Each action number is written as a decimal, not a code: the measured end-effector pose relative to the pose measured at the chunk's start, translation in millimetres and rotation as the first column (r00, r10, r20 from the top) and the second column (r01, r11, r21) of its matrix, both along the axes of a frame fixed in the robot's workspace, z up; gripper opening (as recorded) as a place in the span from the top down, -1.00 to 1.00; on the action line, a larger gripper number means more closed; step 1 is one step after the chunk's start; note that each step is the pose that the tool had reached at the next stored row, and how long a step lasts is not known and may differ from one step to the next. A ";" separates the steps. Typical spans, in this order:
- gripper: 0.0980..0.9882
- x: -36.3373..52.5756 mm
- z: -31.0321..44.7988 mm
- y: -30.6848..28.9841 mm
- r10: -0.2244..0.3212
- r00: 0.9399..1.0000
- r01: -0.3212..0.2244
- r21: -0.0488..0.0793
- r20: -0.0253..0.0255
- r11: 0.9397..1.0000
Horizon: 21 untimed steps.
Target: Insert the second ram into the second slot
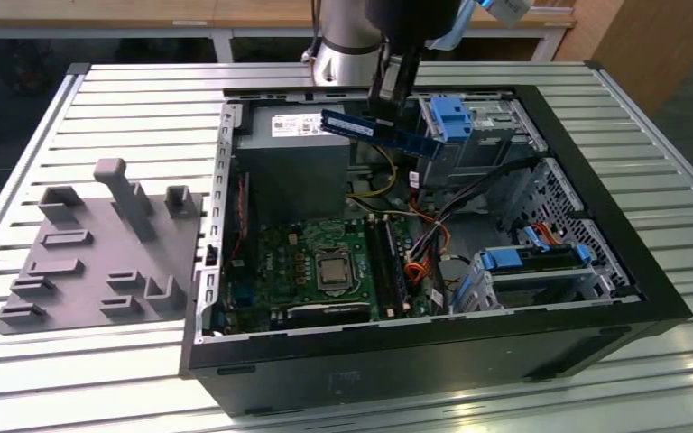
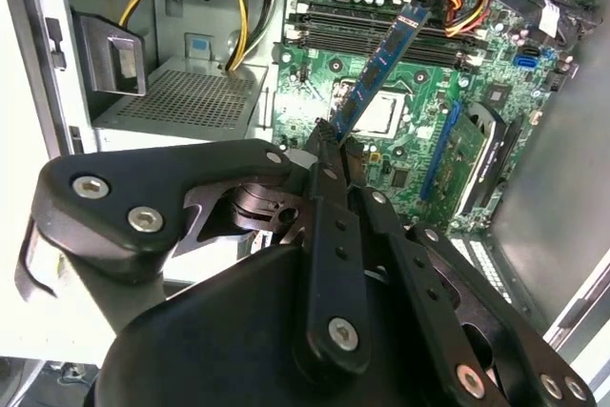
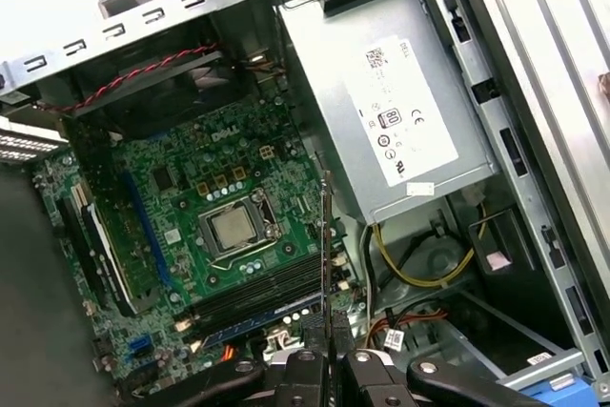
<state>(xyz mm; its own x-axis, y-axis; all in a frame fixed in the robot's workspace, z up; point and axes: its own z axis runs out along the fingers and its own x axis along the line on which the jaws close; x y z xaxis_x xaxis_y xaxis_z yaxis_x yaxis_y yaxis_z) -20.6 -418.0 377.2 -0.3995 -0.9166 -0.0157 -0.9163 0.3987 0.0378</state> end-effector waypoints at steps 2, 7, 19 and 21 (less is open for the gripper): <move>0.91 0.0 -0.1 -2.2 -0.001 1.000 0.001 0.000 0.000 1.000; 0.91 0.0 -0.4 -7.6 -0.007 1.000 0.007 0.000 0.000 1.000; 0.91 0.1 -0.8 -8.8 -0.096 0.995 0.096 0.000 0.000 0.995; 0.91 0.1 -0.8 -8.8 -0.110 0.994 0.110 0.000 0.000 0.994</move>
<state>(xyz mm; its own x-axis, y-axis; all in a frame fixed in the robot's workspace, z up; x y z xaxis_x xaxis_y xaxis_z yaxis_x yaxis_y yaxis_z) -20.5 -426.8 376.4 -0.4979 -0.8671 -0.0157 -0.8669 0.4971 0.0376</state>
